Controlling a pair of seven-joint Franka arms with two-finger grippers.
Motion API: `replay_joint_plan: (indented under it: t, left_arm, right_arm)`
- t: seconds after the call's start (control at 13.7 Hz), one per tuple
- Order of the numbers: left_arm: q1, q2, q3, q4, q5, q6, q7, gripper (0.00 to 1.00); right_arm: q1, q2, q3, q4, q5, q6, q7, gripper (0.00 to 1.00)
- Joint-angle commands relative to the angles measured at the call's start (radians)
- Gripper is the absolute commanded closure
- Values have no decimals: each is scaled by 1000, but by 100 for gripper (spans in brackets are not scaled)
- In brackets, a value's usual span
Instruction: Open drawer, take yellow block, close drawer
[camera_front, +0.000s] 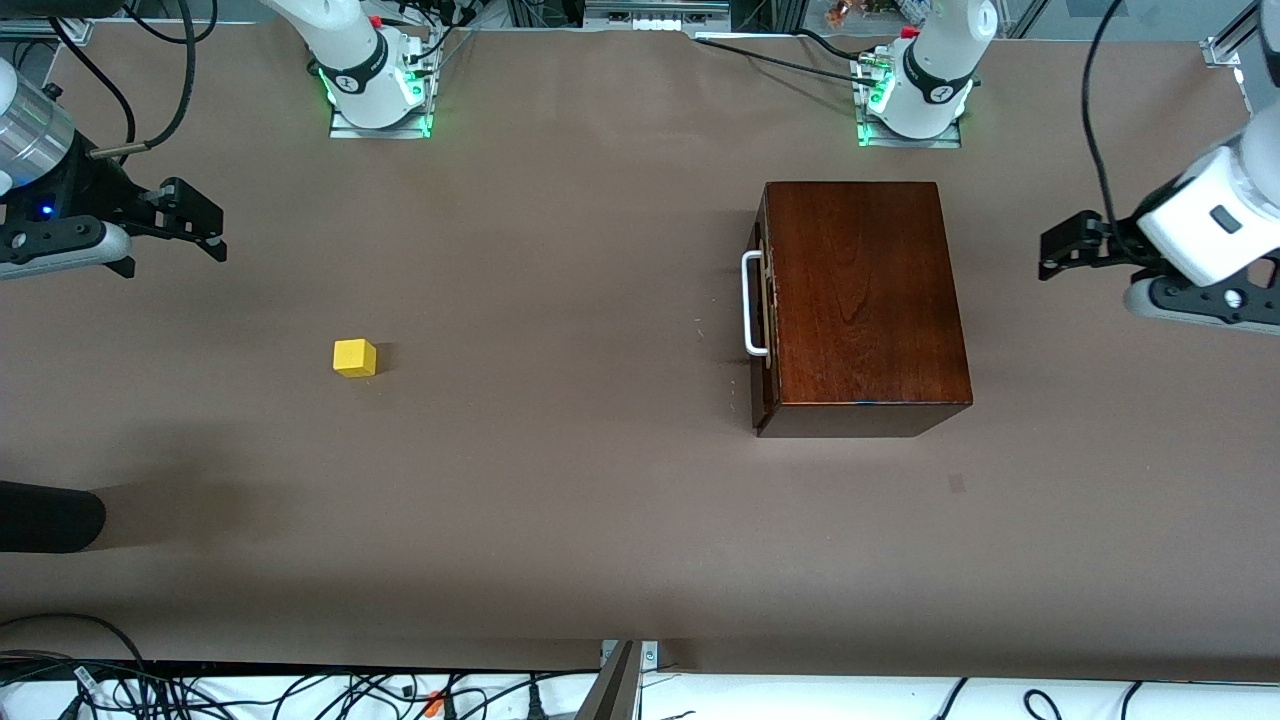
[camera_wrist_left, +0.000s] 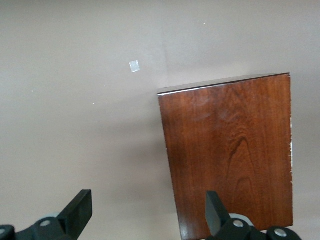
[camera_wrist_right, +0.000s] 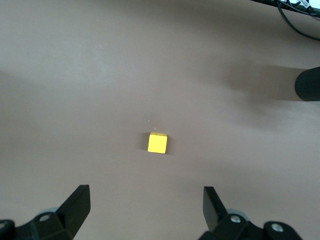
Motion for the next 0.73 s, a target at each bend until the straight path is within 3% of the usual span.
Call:
replay_joint_plan:
  t: [0.0,0.07,0.22,0.44,0.66]
  left_arm:
    - [18,-108,-11,-163,-28,103,25,0]
    - [20,-151,-8,-237,-31,155,25,0]
    - [-9,-174,9,-265,-33,168,25,0]
    - [-176,-188,188,-261,-51,145,28,0]
    - [-243,-197,276,-259,-65,130,70,0]
  right_arm:
    - [0,9,-4,21,-1,-12,7,0]
    - [-1,9,-8,20,-1,-12,4,0]
    - [-3,9,-11,20,1,-10,1,0]
    - [-3,15,-10,20,1,2,-1,0]
    - [-4,17,-11,23,1,5,-1,0]
